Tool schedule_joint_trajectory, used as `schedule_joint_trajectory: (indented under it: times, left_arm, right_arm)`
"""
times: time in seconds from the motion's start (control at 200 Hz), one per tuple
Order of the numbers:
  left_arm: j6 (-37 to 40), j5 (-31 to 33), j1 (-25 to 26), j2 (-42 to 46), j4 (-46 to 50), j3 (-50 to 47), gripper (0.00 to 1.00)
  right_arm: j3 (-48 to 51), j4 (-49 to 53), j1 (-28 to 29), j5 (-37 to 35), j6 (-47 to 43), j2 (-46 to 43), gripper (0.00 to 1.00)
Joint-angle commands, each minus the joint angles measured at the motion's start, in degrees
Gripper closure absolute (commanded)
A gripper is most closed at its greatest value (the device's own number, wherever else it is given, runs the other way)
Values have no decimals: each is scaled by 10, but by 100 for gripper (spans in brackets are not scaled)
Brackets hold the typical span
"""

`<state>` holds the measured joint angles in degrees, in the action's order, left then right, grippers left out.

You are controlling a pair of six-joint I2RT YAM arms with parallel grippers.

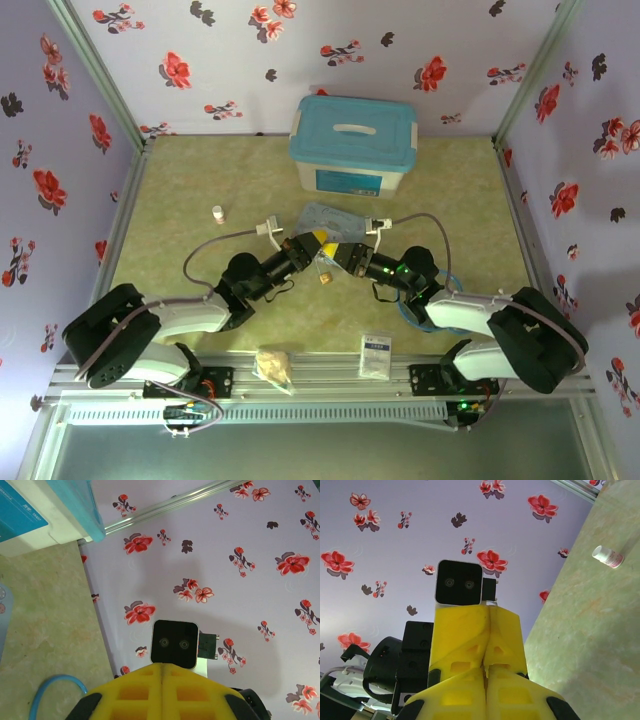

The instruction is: Unlock a padlock with a key

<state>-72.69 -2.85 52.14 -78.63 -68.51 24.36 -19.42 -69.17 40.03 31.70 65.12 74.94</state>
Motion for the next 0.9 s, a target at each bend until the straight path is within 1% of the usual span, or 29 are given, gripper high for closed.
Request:
schedule_joint_trajectory:
  times: [0.0,0.03,0.09,0.145,0.185,0.2,0.255,0.345,0.395,0.425,0.45,0.52,0.56,0.595,0.635,0.675,0.735,0.8,0.855,0.895]
  left_arm:
    - [0,15,2,-1,-16,-9,77]
    - [4,18,2,5,-8,-11,64]
    - [13,25,1,19,9,-13,49]
    - [16,34,-1,33,32,-17,33]
    - [17,40,-2,43,55,-18,26]
    - [18,41,-3,46,66,-17,25]
    - [19,40,-7,58,110,-12,25]
    - [36,41,-9,72,147,-10,25]
    - [47,41,-8,82,185,-3,25]
    - [53,43,-8,91,232,6,26]
    - [59,48,-8,99,289,18,27]
    - [105,75,-3,111,525,86,27]
    - [135,87,1,99,616,120,27]
    - [155,85,-1,84,658,136,27]
    - [156,85,-1,70,673,136,28]
    - [144,78,-1,58,647,120,31]
    - [127,62,1,37,602,100,36]
    - [145,61,8,5,622,118,37]
    - [174,59,13,-24,647,142,34]
    - [184,56,14,-40,648,150,33]
  right_arm:
    - [7,-14,4,1,-14,-15,100]
    - [9,-2,4,-5,-19,-21,100]
    - [13,23,3,-10,-30,-34,100]
    - [13,54,2,-13,-42,-47,100]
    - [14,72,2,-15,-51,-57,100]
    - [14,78,2,-16,-54,-60,100]
    - [14,103,2,-16,-62,-70,100]
    - [11,124,1,-16,-70,-79,100]
    - [10,137,1,-14,-75,-83,100]
    - [8,149,1,-15,-79,-86,100]
    - [7,160,1,-16,-84,-89,100]
    - [6,209,-1,-30,-105,-105,100]
    - [1,267,-3,-49,-127,-123,100]
    - [-7,342,-3,-79,-156,-142,100]
    - [-22,442,-1,-127,-193,-167,100]
    - [-35,526,1,-174,-226,-185,100]
    - [-49,612,1,-228,-255,-204,100]
    - [-58,661,0,-251,-272,-209,100]
    - [-59,673,0,-252,-275,-209,100]
    - [-53,669,0,-255,-269,-208,100]
